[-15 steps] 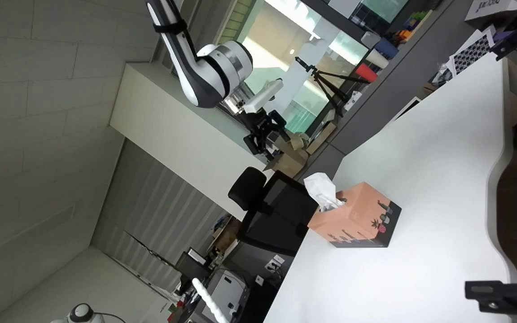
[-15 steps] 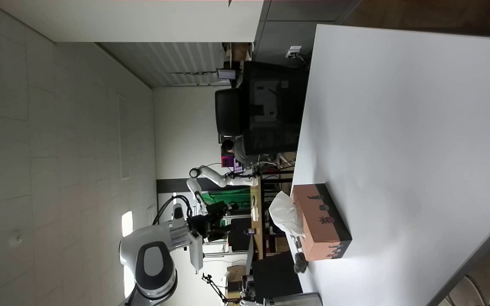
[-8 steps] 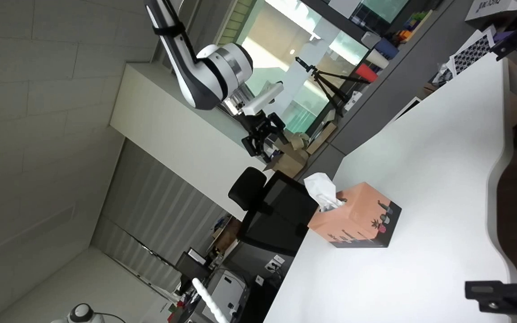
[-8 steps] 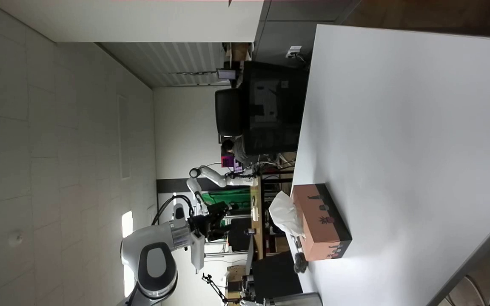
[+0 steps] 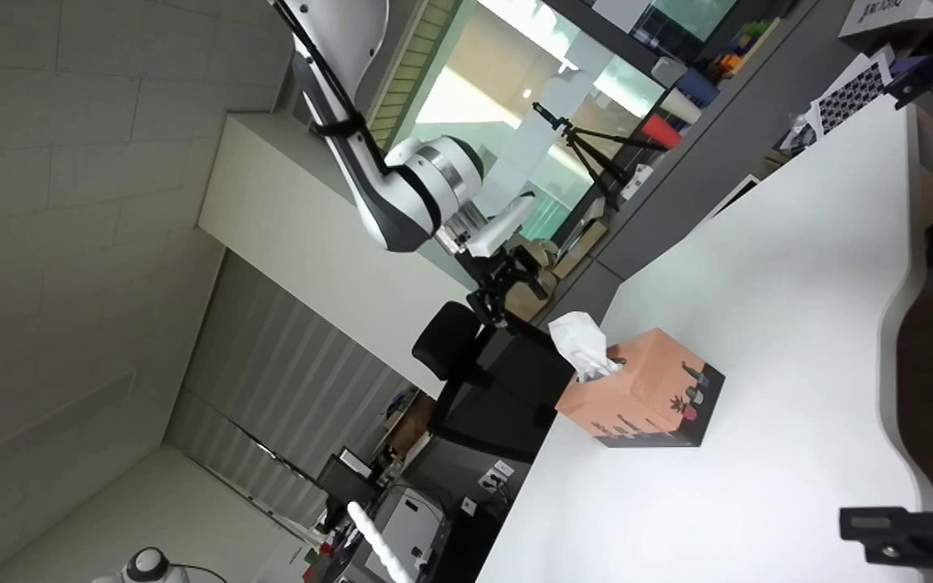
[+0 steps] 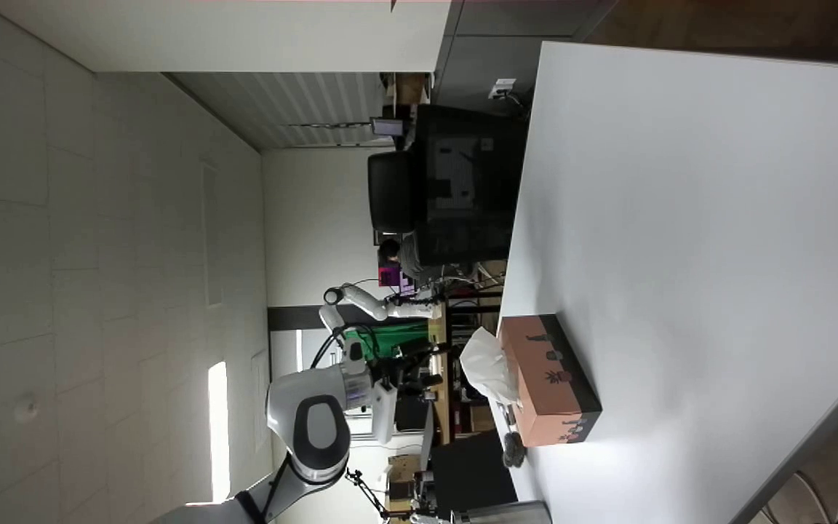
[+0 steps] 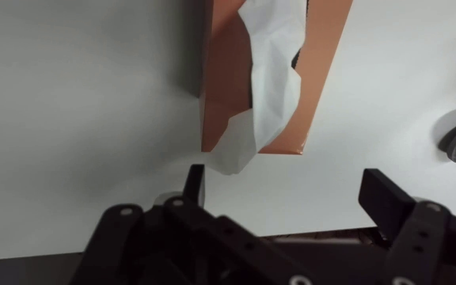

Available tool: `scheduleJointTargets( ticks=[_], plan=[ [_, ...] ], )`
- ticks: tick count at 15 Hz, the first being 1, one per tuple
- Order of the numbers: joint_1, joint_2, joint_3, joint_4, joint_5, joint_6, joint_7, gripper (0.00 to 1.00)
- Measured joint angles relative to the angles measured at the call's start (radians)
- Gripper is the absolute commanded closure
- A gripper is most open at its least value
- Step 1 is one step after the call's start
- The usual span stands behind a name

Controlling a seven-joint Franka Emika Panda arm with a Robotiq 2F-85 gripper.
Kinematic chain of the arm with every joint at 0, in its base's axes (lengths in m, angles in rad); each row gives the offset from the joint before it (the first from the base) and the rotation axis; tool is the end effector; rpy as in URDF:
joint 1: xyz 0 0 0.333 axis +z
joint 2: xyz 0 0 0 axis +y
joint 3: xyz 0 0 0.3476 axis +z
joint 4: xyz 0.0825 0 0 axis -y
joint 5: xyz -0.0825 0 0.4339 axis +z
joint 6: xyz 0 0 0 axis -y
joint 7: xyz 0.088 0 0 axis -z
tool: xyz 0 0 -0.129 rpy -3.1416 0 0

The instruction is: Pull out one tissue from the box

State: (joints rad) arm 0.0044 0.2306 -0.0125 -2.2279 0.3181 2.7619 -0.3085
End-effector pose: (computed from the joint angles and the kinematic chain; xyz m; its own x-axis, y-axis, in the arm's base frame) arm 0.6187 -0.0156 0.2702 0.9486 0.0052 0.3166 0.0399 -0.9938 -0.1035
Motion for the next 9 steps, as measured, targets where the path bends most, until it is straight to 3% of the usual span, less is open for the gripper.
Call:
scheduleJointTargets(
  ticks=[3, 5, 6, 7, 9],
  plan=[
    [-0.012, 0.096, 0.000, 0.055, -0.084, -0.016, 0.064, 0.00],
    [-0.024, 0.144, 0.008, 0.096, -0.104, -0.085, 0.078, 0.00],
    [-0.039, 0.164, 0.025, 0.119, -0.096, -0.137, 0.069, 0.25],
    [-0.058, 0.183, 0.045, 0.144, -0.084, -0.191, 0.059, 0.26],
    [-0.081, 0.212, 0.068, 0.186, -0.078, -0.264, 0.052, 0.40]
  ],
)
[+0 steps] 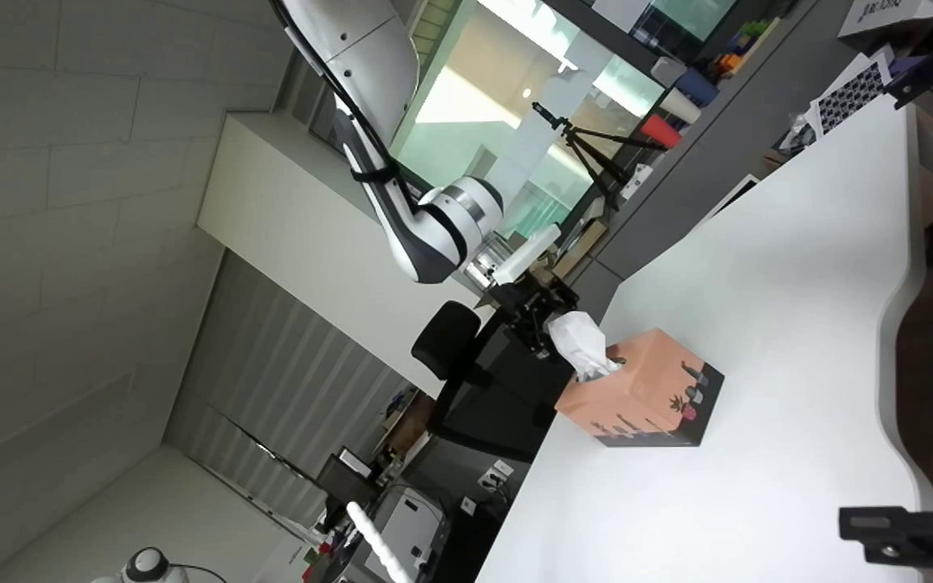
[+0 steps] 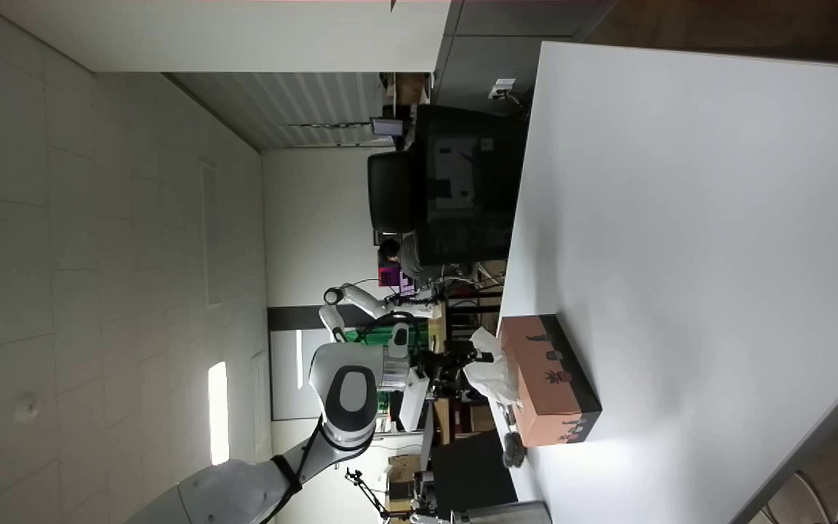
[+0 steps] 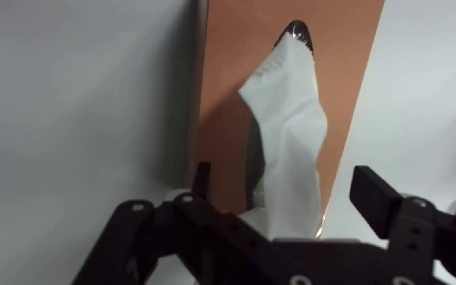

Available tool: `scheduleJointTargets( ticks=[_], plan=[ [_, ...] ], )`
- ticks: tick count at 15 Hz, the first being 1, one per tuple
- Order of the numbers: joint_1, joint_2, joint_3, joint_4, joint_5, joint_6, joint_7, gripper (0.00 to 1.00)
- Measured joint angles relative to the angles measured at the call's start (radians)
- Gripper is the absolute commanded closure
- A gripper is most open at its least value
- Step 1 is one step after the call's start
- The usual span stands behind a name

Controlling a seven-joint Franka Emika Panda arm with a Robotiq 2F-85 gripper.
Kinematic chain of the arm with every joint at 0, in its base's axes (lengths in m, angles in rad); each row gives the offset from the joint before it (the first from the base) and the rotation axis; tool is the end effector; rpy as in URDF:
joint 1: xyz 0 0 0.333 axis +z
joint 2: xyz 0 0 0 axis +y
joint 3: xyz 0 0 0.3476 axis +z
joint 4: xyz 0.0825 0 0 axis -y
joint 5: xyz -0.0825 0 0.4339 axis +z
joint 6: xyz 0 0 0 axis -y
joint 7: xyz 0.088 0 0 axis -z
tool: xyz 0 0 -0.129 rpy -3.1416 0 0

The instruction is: Pull out one tissue from the box

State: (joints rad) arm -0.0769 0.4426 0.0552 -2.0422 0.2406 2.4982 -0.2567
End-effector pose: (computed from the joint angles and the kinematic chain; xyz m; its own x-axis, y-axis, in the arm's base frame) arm 0.6436 -0.0124 0.1913 0.9987 0.0343 0.0383 0.0402 -0.9856 -0.1642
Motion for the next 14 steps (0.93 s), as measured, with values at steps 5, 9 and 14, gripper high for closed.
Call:
scheduleJointTargets(
  ticks=[5, 9, 14],
  plan=[
    [-0.021, 0.028, 0.003, 0.073, -0.002, -0.061, 0.000, 0.75],
    [-0.040, 0.028, 0.003, 0.116, 0.002, -0.086, -0.001, 0.99],
    [-0.065, 0.028, 0.007, 0.162, 0.055, -0.193, -0.024, 1.00]
  ],
)
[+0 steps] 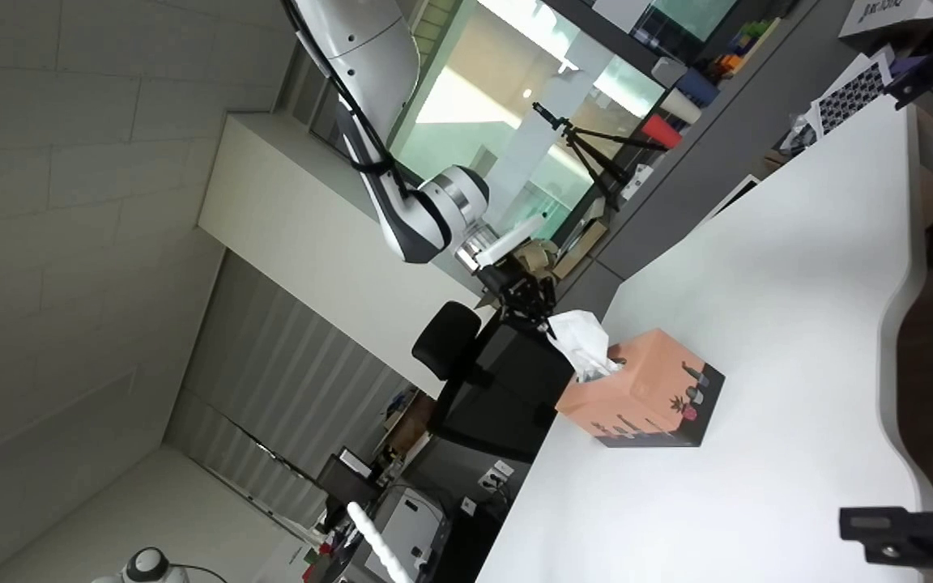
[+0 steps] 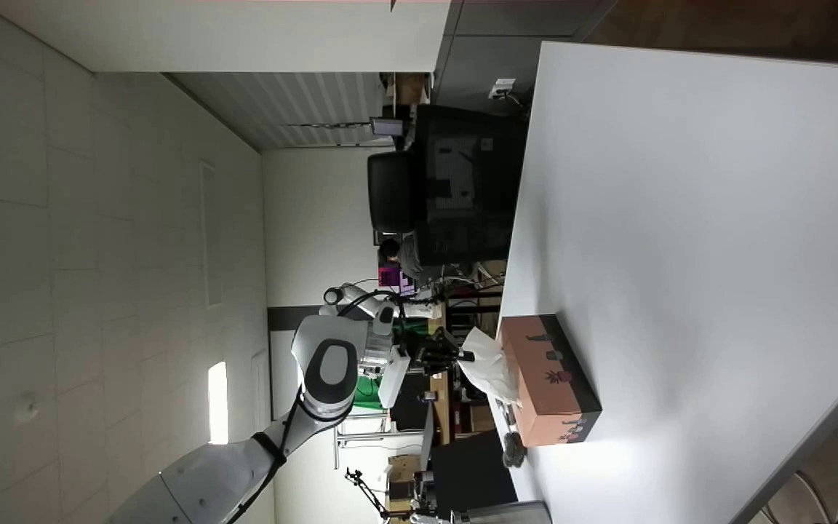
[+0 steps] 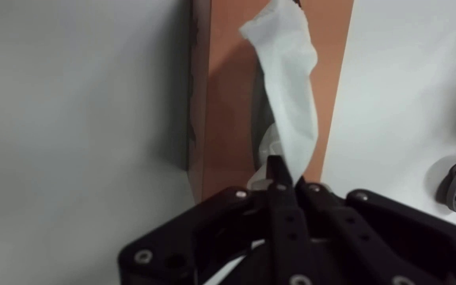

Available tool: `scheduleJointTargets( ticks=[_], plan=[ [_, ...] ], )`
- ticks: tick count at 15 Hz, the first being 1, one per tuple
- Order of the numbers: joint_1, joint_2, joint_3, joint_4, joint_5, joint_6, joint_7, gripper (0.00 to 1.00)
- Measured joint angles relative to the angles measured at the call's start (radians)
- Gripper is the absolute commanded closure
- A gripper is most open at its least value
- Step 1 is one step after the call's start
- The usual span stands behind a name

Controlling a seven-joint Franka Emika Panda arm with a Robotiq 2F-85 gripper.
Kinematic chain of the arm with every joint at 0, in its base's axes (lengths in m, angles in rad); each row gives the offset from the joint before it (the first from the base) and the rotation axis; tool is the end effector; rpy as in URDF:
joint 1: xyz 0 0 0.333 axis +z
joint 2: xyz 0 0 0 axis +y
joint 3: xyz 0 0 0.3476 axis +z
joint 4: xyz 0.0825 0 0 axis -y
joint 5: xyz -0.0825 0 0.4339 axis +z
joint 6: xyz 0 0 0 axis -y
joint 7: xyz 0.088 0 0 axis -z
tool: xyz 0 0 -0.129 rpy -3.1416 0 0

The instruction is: Pull out one tissue from the box

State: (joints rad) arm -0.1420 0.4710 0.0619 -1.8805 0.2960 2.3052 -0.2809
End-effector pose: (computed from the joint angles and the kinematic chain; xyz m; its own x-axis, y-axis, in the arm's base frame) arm 0.6793 -0.0454 0.2276 0.9999 -0.0093 -0.0040 -0.0099 -0.9695 -0.2448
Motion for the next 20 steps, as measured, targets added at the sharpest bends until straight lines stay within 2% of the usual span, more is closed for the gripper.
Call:
scheduleJointTargets(
  ticks=[12, 16, 20],
  plan=[
    [-0.016, -0.075, -0.032, 0.171, -0.019, -0.005, -0.001, 1.00],
    [-0.016, -0.102, -0.094, 0.202, -0.141, 0.046, 0.007, 1.00],
    [-0.016, -0.052, -0.190, 0.194, -0.286, 0.192, 0.122, 1.00]
  ],
)
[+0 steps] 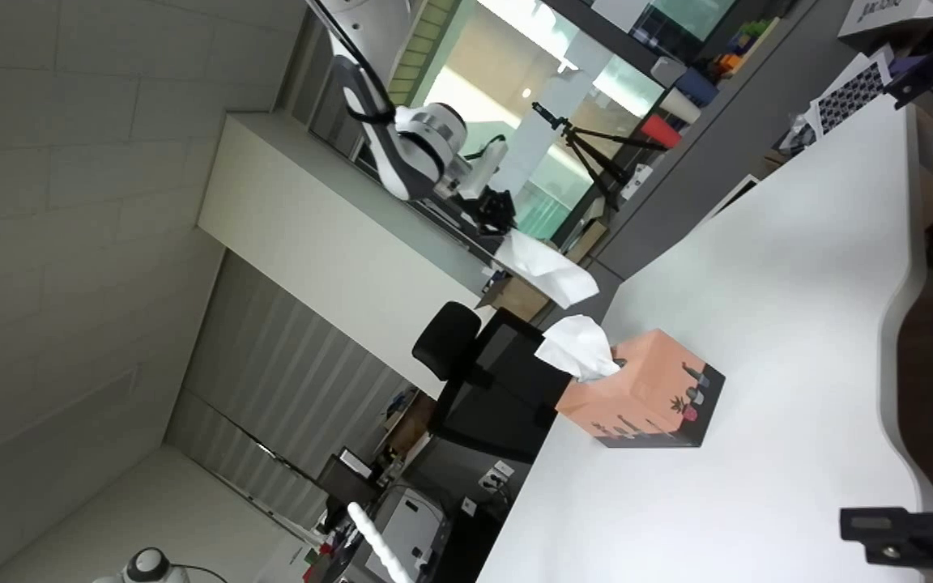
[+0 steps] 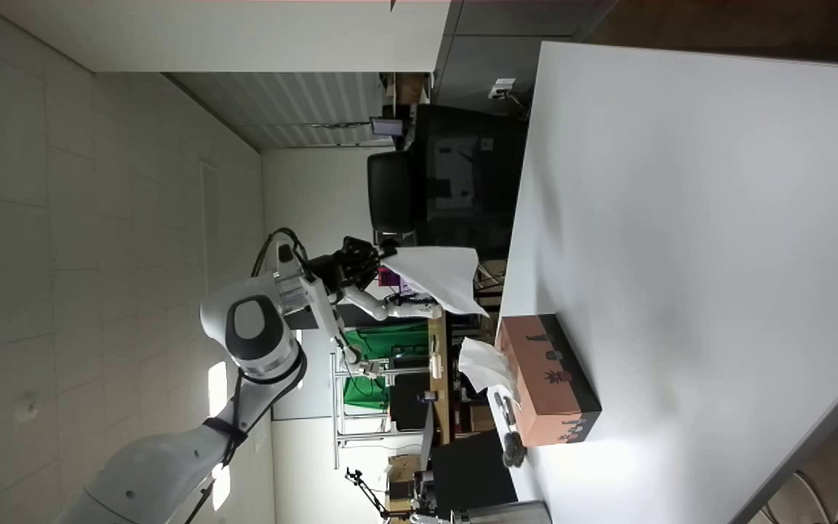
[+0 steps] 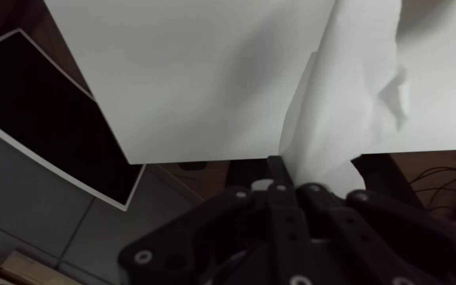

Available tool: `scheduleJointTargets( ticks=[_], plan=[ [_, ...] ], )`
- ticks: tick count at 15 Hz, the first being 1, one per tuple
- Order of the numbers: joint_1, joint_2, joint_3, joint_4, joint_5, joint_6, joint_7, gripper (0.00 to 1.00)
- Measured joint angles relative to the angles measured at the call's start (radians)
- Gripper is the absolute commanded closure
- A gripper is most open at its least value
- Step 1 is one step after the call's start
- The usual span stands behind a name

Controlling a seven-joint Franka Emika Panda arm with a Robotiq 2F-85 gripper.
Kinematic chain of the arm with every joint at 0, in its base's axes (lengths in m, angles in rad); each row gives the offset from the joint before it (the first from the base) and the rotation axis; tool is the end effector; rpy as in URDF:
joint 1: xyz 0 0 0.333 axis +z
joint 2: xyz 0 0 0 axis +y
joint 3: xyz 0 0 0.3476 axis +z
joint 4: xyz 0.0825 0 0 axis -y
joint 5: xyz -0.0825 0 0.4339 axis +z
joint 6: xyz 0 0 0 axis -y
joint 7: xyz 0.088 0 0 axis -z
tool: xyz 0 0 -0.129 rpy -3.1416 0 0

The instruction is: Pull out one tissue from the box

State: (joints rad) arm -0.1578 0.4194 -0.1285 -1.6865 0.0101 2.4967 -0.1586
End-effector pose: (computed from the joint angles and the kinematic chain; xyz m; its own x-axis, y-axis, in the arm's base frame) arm 0.7346 -0.2047 0.3831 0.9244 -0.0848 0.3719 -0.1321 -0.9858 0.1035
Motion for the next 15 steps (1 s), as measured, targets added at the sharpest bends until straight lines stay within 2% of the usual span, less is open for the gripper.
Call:
scheduleJointTargets(
  ticks=[4, 12, 13, 14, 15],
  plan=[
    [0.012, 0.136, -0.088, -0.024, -0.103, 0.107, 0.176, 1.00],
    [0.036, 0.406, -0.102, -0.007, -0.104, 0.156, 0.285, 0.99],
    [0.042, 0.425, -0.102, -0.002, -0.104, 0.156, 0.290, 0.74],
    [0.048, 0.440, -0.102, 0.001, -0.103, 0.154, 0.293, 0.74],
    [0.054, 0.450, -0.102, 0.004, -0.103, 0.151, 0.295, 0.69]
  ],
)
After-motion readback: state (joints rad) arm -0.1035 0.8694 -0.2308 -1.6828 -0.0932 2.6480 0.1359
